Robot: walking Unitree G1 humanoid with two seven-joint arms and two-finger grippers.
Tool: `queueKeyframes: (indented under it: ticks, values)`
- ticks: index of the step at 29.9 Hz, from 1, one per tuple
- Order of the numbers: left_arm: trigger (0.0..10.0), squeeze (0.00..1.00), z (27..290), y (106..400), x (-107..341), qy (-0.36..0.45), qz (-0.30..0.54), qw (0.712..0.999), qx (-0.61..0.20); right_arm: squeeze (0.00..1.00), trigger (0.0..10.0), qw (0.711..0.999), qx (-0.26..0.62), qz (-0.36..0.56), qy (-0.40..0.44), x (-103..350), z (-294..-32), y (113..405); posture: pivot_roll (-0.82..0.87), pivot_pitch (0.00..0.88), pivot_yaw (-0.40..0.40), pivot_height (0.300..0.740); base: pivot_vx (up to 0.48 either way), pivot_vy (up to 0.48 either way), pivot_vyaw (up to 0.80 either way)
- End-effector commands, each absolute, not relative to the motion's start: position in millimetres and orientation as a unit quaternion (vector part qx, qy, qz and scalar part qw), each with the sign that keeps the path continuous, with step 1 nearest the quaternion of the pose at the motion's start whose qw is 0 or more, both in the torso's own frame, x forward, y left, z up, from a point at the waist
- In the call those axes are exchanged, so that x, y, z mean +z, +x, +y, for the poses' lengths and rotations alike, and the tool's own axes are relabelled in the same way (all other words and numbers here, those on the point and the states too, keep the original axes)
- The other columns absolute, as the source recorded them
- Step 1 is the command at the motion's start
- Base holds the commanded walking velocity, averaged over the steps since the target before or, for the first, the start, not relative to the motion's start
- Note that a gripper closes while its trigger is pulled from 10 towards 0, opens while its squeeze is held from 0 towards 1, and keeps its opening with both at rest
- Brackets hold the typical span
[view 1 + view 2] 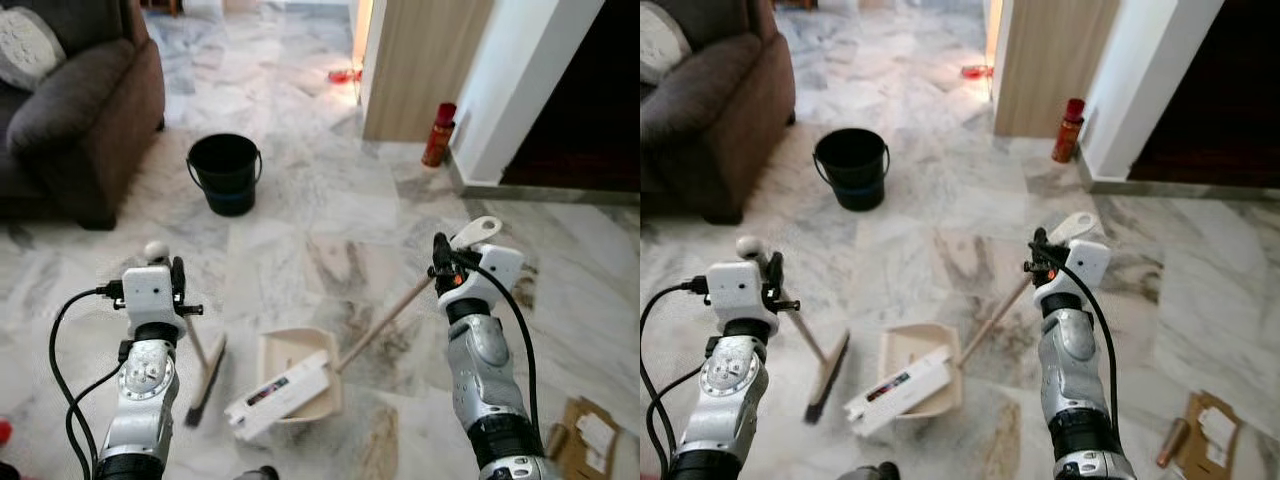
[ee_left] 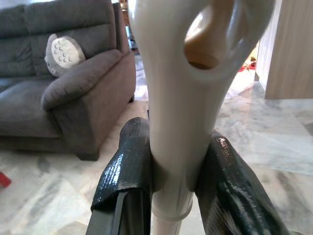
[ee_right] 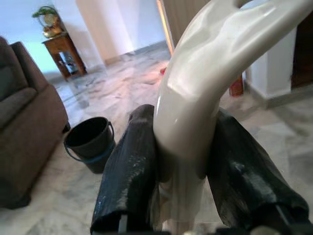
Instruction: Sweep floor
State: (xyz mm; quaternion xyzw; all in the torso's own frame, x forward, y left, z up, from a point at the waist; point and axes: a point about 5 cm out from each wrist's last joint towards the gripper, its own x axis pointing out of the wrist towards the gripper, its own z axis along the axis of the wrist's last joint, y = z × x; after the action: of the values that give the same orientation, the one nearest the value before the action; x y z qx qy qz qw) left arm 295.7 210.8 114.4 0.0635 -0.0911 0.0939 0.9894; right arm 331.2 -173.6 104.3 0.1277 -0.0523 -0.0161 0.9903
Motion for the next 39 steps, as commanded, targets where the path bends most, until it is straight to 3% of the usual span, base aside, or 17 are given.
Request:
queueKeyframes:
  ticks: [1,39]
  values:
    - [10.0,0.00,204.7,298.6,127.3,0.059,-0.120,0.987,0.086,0.00,10.0,0.989,-0.022,-0.066,0.132,110.7,-178.4,333.0,0.04,0.137,-0.020,0.740,0.405,0.000,0.00]
    - [10.0,0.00,208.1,296.9,128.6,0.060,-0.119,0.987,0.092,0.00,10.0,0.989,-0.008,-0.054,0.140,107.8,-175.3,333.8,0.05,0.153,-0.020,0.740,0.404,0.000,0.00]
